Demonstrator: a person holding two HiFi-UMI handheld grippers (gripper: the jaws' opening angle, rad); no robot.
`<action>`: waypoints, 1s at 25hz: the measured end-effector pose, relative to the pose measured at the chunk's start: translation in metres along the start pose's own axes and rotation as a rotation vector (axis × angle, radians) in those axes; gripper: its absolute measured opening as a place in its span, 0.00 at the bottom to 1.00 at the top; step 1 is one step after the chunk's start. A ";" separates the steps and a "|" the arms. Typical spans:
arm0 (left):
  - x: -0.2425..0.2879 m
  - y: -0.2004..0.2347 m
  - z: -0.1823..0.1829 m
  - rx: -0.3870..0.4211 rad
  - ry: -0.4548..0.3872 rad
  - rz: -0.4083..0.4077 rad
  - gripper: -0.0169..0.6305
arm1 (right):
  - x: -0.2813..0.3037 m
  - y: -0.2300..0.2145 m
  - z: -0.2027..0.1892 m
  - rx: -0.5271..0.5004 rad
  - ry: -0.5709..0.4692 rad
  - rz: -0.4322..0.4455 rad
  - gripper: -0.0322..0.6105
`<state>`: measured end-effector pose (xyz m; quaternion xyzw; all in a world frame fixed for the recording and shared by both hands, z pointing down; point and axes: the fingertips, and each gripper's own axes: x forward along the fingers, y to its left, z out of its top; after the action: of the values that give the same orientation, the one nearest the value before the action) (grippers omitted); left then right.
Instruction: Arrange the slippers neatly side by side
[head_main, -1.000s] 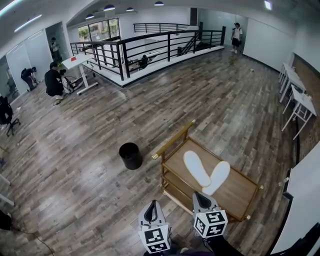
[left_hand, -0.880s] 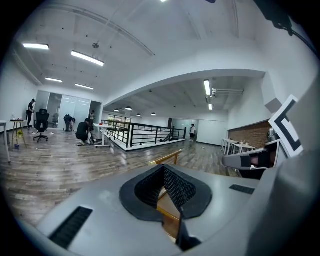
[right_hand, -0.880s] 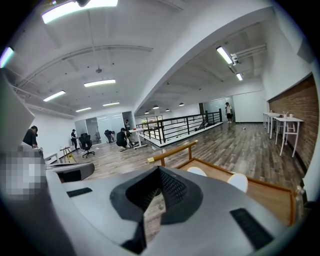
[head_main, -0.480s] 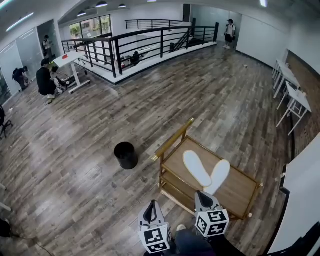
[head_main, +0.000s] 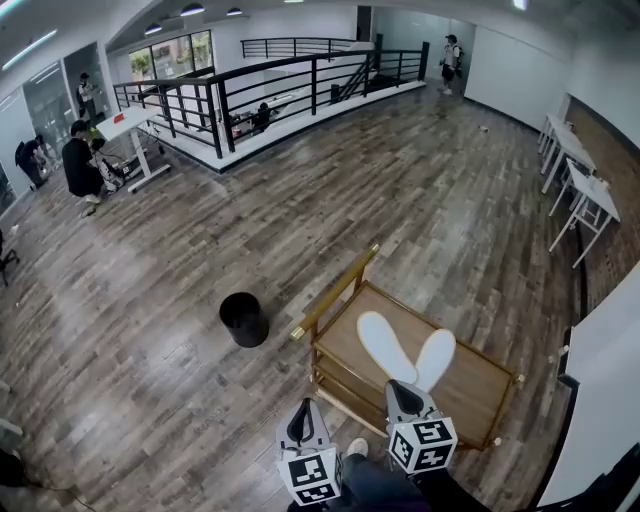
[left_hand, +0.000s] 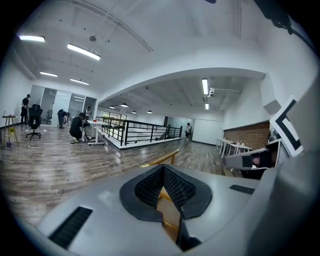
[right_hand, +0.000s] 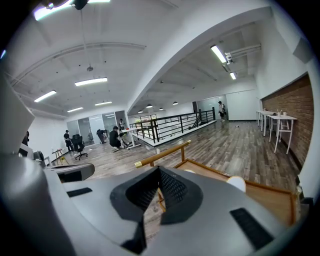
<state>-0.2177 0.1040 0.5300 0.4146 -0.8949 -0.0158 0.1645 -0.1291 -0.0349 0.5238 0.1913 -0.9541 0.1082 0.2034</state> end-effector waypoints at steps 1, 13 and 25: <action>0.008 -0.004 0.002 0.008 0.002 -0.006 0.03 | 0.004 -0.006 0.002 0.006 -0.001 -0.002 0.05; 0.104 -0.057 0.035 0.103 0.001 -0.082 0.03 | 0.045 -0.089 0.035 0.079 -0.034 -0.069 0.05; 0.166 -0.132 0.044 0.144 0.011 -0.219 0.03 | 0.038 -0.185 0.045 0.150 -0.071 -0.221 0.05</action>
<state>-0.2336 -0.1114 0.5137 0.5205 -0.8422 0.0331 0.1365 -0.1008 -0.2273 0.5234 0.3135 -0.9231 0.1493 0.1655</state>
